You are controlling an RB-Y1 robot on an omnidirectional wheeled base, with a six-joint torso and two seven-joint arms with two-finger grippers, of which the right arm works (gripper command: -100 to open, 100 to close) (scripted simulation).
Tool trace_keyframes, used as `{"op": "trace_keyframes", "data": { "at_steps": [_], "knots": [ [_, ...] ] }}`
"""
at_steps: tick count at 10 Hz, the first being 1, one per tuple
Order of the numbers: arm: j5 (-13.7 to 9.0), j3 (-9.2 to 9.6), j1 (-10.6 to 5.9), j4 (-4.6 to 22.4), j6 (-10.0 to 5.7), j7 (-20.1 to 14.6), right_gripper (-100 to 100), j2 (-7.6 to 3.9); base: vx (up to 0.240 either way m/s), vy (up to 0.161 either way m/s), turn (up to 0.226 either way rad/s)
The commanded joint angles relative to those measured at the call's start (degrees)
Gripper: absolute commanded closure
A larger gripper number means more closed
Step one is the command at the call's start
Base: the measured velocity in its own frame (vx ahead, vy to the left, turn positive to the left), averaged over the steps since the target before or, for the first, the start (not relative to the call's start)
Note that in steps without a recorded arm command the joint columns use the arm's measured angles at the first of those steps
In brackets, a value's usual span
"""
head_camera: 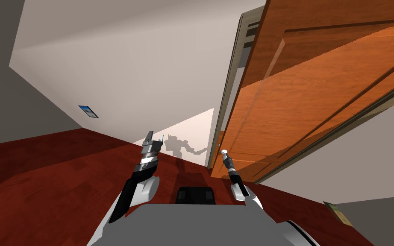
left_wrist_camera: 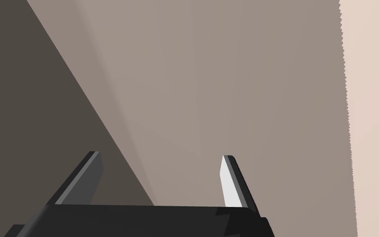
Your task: Pull the door open
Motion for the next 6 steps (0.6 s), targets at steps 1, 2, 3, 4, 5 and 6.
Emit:
{"op": "trace_keyframes", "data": {
  "at_steps": [1, 2, 3, 4, 5, 6],
  "knots": [
    [-0.83, 0.67, -0.33, 0.26, -0.21, -2.86, 100, 0.11, -0.038, -0.011, 0.04],
    [-1.57, 1.15, -0.46, 0.31, -0.14, -4.34, 100, 0.06, -0.049, -0.022, 0.048],
    [-1.57, 1.15, -0.46, 0.31, -0.14, -5.43, 100, 0.06, -0.038, -0.018, 0.031],
    [-2.28, 1.62, -0.58, 0.36, -0.07, -7.37, 100, 0.0, -0.036, -0.018, 0.045],
    [-2.28, 1.62, -0.58, 0.36, -0.07, -7.82, 100, 0.0, -0.031, -0.014, 0.021],
    [-2.98, 2.08, -0.69, 0.41, 0.0, -10.03, 100, -0.05, -0.037, -0.014, 0.035]
  ]
}}
